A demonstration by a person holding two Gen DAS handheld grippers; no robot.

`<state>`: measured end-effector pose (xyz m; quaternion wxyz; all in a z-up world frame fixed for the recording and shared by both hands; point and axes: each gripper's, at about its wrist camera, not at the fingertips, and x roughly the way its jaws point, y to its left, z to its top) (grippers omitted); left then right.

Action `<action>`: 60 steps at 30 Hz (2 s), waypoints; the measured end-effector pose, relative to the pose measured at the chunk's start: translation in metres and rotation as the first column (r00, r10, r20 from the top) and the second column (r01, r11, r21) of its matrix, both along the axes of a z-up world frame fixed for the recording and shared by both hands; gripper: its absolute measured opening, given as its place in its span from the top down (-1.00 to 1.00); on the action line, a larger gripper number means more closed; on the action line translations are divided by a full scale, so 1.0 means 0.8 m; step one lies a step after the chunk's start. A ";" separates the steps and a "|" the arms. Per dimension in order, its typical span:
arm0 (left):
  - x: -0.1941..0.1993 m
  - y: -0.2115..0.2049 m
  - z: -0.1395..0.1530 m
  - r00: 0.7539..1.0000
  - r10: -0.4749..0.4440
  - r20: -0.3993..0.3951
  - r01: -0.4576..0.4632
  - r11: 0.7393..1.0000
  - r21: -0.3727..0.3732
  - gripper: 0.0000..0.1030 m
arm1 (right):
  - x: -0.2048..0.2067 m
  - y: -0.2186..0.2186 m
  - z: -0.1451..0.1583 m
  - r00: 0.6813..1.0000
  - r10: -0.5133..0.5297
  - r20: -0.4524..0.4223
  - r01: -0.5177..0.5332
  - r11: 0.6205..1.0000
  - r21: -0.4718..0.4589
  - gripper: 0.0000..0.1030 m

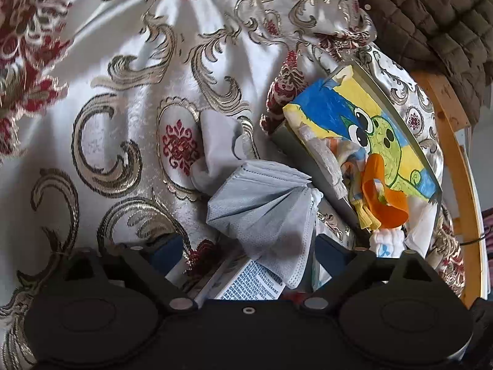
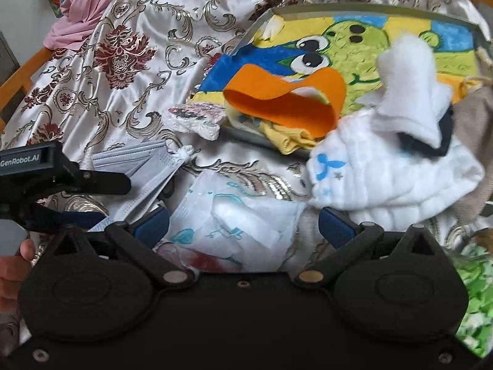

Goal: Organize soft objects
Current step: 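Close the left tool on the grey folded cloth while the right grasps the white tissue, then carry the grey cloth to the tray with the left tool while the right carries the tissue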

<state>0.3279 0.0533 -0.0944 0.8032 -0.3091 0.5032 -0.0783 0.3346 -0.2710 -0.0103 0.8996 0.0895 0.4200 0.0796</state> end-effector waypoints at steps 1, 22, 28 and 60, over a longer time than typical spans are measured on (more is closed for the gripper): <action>0.000 0.000 -0.001 1.000 -0.003 -0.004 0.003 1.000 -0.005 -0.62 | 0.003 0.005 -0.003 1.000 0.009 -0.001 -0.009 1.000 -0.002 -0.99; -0.006 -0.020 0.034 0.986 -0.079 0.146 0.044 0.973 0.228 0.64 | 0.007 0.021 -0.018 0.999 -0.012 0.032 0.012 1.000 0.007 -0.27; -0.013 -0.024 0.045 0.975 -0.100 0.197 0.045 0.964 0.264 0.81 | -0.001 0.012 -0.007 0.998 -0.006 0.062 0.005 1.000 0.012 0.19; -0.051 -0.054 0.116 0.852 -0.114 0.510 -0.019 0.969 0.248 0.87 | -0.099 -0.074 0.114 0.902 -0.181 0.392 0.153 0.983 0.102 0.85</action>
